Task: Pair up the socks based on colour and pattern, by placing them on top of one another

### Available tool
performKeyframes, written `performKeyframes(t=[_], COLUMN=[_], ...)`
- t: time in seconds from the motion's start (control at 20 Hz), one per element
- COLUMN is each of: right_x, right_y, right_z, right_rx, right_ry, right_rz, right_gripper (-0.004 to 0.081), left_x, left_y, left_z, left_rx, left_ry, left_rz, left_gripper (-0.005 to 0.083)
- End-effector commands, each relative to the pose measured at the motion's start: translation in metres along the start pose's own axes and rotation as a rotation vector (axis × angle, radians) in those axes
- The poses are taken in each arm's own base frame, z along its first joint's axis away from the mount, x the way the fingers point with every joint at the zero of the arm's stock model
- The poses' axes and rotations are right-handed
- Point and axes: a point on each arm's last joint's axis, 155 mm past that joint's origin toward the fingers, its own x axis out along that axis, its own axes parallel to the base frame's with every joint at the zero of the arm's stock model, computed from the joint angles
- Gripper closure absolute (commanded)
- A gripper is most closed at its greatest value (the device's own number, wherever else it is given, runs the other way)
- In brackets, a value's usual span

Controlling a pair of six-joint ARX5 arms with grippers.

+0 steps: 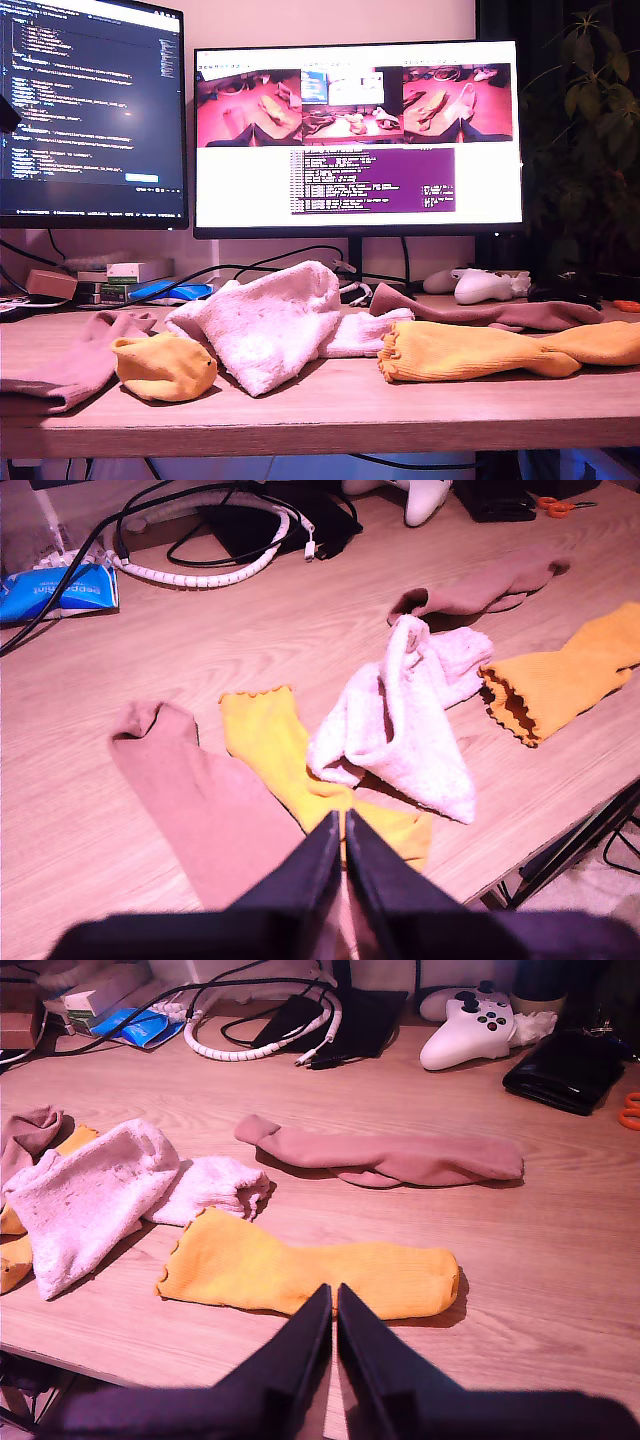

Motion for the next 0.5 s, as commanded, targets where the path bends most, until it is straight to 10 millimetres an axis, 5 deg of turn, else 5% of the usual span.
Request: performKeyframes(t=[0.0,0.45], right_x=[0.0042,0.0042], right_y=[-0.0002,-0.0001], right_z=[-0.0016,-0.0053], right_rx=[0.028,0.029], right_ry=[-0.003,0.011], right_rz=[0.004,0.004], right_gripper=[0.0747,0.0781], left_x=[0.0038,0.0059], left_y=[-0.0077,-0.0094], left_z=[-0.0120,-0.0145], left_rx=[-0.039,0.046], left_ry=[0.030,0.042], left_rz=[-0.045,-0.056], left_gripper=[0.0792,0.0793])
